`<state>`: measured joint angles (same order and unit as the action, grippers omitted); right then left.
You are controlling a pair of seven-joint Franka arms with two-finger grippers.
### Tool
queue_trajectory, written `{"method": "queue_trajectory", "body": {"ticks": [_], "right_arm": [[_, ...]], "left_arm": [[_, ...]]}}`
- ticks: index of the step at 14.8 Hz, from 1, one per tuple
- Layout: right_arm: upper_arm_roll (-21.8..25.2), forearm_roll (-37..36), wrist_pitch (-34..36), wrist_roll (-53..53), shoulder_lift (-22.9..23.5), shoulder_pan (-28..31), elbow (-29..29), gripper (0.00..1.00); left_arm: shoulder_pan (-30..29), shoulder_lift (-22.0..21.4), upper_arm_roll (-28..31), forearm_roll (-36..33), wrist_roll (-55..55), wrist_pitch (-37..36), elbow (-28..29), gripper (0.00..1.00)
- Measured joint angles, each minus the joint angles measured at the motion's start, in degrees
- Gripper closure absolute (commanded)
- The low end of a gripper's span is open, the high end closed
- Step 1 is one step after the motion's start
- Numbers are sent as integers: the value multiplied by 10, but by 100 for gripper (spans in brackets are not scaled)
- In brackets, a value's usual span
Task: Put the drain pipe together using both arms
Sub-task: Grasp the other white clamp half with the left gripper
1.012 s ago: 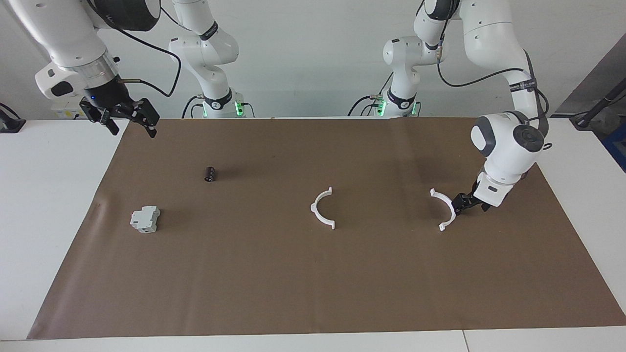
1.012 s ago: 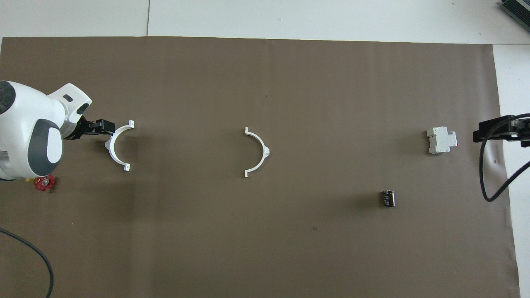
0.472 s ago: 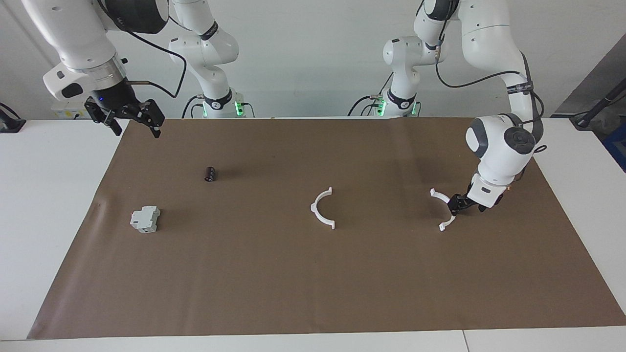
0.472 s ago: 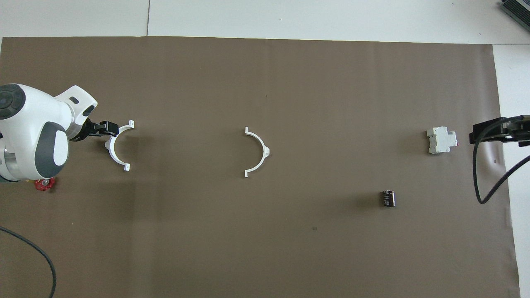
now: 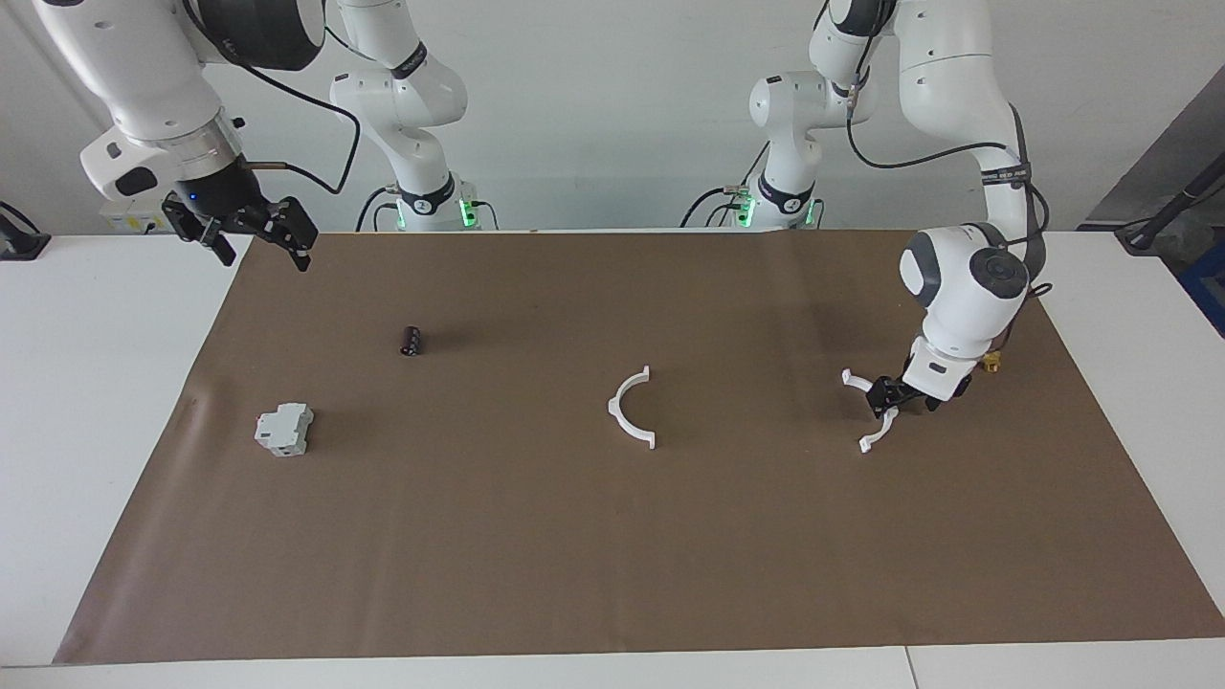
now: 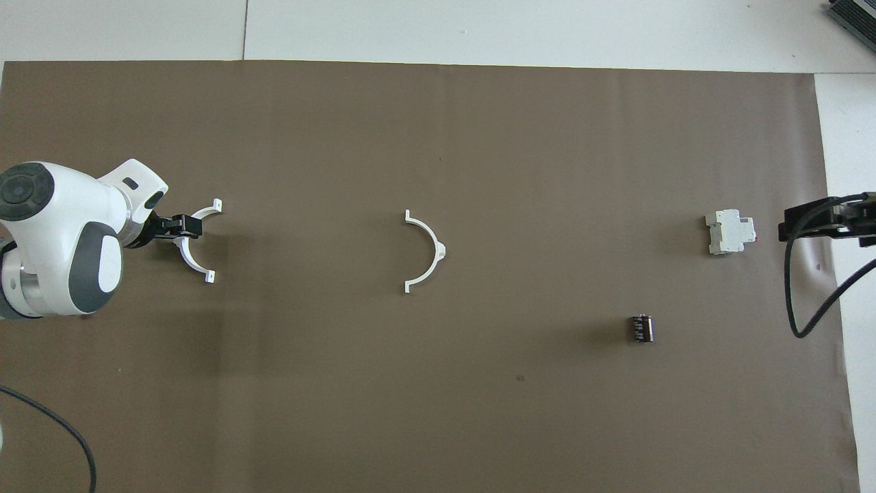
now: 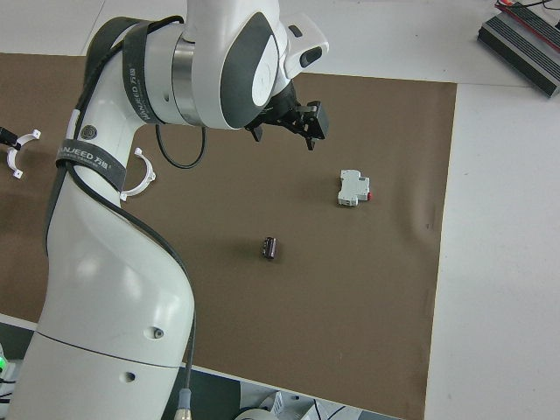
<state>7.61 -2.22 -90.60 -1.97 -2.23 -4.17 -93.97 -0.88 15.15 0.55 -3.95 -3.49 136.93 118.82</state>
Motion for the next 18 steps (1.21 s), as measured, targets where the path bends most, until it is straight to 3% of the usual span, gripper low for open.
{"method": "queue_trajectory", "body": {"ticks": [16,18], "right_arm": [[-6,0,0,0,-1,0,0,0],[-6,0,0,0,-1,0,0,0]], "left_arm": [[10,0,0,0,-12,28,18,4],[10,0,1,0,-12,30,18,12]]}}
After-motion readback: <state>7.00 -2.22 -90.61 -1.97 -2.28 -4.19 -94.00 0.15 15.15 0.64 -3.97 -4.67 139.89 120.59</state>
